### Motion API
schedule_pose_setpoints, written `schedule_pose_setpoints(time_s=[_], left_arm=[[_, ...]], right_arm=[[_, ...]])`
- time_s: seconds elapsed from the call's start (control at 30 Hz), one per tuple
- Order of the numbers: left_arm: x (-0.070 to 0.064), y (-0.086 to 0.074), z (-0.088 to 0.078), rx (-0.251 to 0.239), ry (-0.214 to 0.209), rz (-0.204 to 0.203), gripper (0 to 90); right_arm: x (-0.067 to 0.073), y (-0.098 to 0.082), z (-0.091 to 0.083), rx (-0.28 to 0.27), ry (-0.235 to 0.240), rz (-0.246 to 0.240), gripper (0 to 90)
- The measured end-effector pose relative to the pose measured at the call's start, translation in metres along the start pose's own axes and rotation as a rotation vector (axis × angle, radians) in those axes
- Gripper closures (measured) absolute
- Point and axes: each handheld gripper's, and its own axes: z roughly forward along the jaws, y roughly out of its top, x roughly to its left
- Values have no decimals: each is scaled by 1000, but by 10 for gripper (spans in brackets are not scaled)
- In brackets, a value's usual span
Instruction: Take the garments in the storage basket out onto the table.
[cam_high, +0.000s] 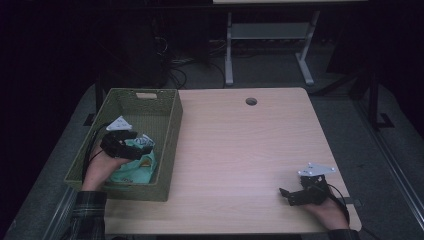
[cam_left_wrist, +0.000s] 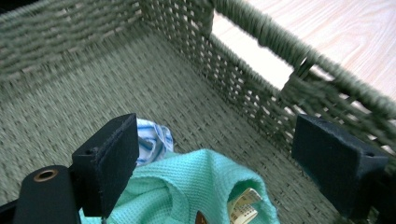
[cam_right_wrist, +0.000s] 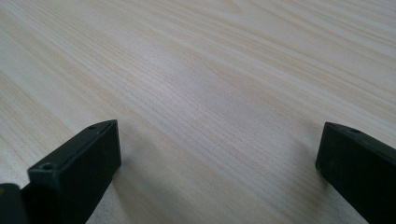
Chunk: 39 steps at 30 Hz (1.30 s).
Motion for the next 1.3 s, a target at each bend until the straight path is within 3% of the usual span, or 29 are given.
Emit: schedule_pose_setpoints(time_s=[0.27, 0.37, 0.57, 0.93, 1.1, 1.13, 1.23, 1.3], left_arm=[[-1, -5, 15, 75, -14, -11, 151], [-3, -8, 23, 140, -20, 2, 177], [-5, -9, 31, 206, -21, 6, 177], [-4, -13, 40, 289, -13, -12, 219], [-4, -14, 42, 324, -13, -20, 299], [-4, -14, 42, 324, -15, -27, 362], [-4, -14, 42, 343, -35, -38, 427], [-4, -15, 43, 360, -41, -23, 522]], right_arm=[[0, 0, 0, 0, 0, 0, 0], [0, 0, 0, 0, 0, 0, 0], [0, 0, 0, 0, 0, -1, 0], [0, 0, 0, 0, 0, -1, 0], [0, 0, 0, 0, 0, 0, 0], [0, 0, 0, 0, 0, -1, 0], [0, 0, 0, 0, 0, -1, 0], [0, 0, 0, 0, 0, 0, 0]])
